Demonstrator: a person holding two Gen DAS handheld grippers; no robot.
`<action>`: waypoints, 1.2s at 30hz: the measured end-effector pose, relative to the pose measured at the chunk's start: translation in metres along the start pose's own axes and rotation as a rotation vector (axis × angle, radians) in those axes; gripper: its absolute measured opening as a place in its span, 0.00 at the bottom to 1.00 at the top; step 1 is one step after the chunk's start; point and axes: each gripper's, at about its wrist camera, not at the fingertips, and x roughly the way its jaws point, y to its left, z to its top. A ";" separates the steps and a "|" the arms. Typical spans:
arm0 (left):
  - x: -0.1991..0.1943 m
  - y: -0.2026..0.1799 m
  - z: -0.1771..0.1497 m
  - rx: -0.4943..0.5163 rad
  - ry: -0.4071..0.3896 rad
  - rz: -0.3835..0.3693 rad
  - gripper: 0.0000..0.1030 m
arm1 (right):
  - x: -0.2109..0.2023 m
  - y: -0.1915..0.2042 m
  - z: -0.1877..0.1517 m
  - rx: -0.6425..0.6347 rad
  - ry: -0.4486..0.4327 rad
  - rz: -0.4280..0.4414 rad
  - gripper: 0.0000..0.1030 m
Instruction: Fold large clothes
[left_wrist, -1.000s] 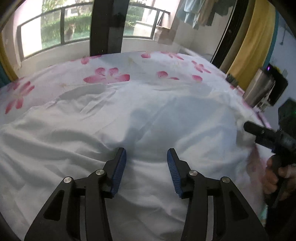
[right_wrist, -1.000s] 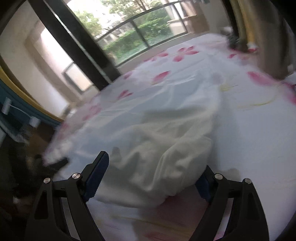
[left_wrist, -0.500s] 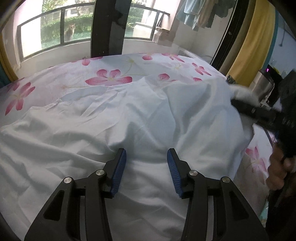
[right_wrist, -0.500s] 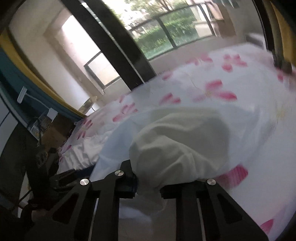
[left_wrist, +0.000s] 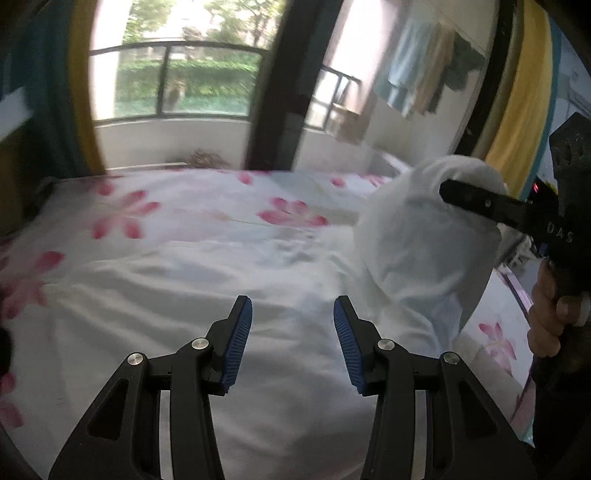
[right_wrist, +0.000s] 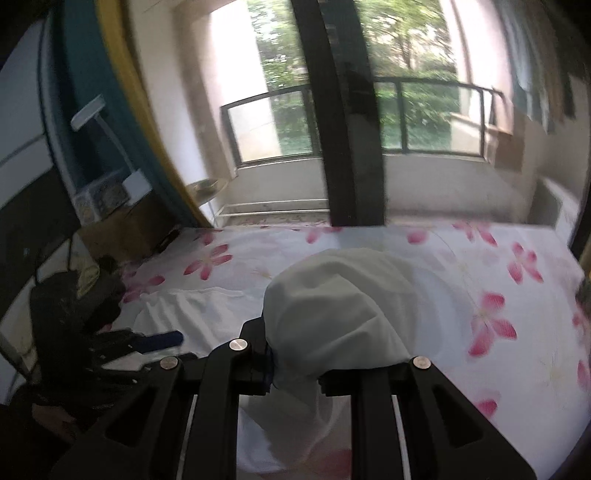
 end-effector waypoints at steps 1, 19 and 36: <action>-0.007 0.009 -0.001 -0.014 -0.012 0.011 0.47 | 0.005 0.011 0.002 -0.022 0.007 0.011 0.17; -0.077 0.124 -0.035 -0.153 -0.077 0.165 0.47 | 0.118 0.161 -0.047 -0.316 0.369 0.204 0.22; -0.070 0.107 -0.009 -0.045 -0.058 0.176 0.57 | 0.077 0.177 -0.079 -0.366 0.421 0.489 0.65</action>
